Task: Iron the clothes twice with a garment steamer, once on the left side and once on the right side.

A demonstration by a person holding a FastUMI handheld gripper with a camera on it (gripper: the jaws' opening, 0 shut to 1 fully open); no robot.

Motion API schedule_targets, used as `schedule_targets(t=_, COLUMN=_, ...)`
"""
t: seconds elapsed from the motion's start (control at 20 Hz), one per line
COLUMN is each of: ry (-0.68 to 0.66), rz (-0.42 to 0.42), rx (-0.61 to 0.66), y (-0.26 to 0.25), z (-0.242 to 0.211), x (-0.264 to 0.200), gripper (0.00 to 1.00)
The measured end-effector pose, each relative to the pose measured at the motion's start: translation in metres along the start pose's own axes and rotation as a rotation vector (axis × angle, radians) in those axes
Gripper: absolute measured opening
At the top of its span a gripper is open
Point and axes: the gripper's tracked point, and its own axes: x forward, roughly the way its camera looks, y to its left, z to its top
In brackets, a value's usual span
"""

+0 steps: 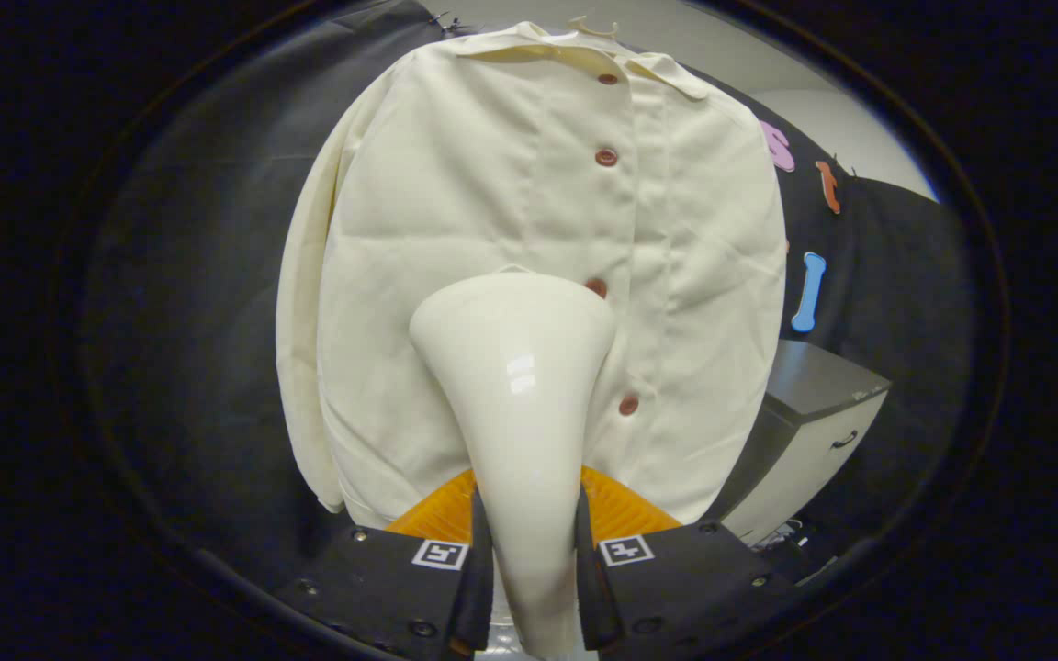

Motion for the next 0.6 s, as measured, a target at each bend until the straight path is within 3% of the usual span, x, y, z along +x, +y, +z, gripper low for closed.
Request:
schedule_targets(t=0.25, ry=0.063, rz=-0.005, rx=-0.013, y=0.011, z=-0.048, x=0.007, gripper=0.38)
schedule_targets(t=0.6, ry=0.092, rz=0.004, rx=0.019, y=0.016, z=-0.075, x=0.015, gripper=0.38)
